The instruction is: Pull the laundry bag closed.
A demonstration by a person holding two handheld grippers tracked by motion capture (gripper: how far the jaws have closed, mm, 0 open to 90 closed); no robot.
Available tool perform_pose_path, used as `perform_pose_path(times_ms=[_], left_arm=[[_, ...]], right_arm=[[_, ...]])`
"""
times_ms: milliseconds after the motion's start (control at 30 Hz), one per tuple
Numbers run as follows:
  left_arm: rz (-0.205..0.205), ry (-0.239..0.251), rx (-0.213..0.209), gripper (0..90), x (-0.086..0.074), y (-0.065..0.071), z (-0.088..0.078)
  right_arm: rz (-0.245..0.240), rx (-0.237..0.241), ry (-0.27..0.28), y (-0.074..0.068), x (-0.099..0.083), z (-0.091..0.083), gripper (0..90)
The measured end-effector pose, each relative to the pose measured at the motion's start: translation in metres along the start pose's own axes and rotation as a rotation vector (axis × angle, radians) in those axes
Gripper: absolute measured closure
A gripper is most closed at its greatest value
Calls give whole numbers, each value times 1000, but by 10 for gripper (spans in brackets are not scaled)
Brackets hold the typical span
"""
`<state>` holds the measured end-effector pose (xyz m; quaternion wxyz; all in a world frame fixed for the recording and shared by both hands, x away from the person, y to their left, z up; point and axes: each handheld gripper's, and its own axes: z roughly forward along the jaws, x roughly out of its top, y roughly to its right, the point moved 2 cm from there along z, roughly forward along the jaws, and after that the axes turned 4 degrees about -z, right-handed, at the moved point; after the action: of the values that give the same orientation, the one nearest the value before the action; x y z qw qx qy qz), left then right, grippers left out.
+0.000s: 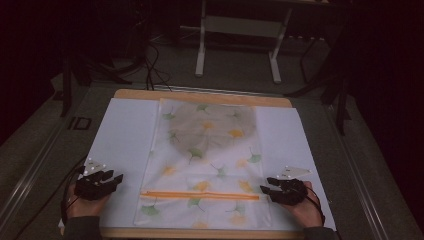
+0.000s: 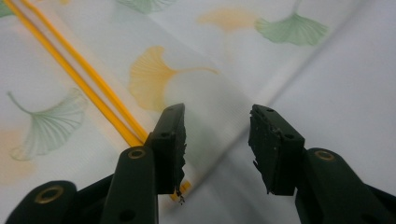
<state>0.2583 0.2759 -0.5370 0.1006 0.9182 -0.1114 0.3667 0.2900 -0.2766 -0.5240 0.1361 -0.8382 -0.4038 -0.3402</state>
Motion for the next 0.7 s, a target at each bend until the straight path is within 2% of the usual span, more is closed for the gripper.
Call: perform_pose_path(times_ms=[333,500,700], left_arm=[[16,-7,-5,551,0,2,-1],[22,-17,-21,559,-1,2,-1],[28,-10,-14,541,-1,4,-3]], right_arm=[[-43,57,4,-20,18,16,555],[-65,83,18,-29,28,23,549],[-103,115,11,-40,40,32,566]])
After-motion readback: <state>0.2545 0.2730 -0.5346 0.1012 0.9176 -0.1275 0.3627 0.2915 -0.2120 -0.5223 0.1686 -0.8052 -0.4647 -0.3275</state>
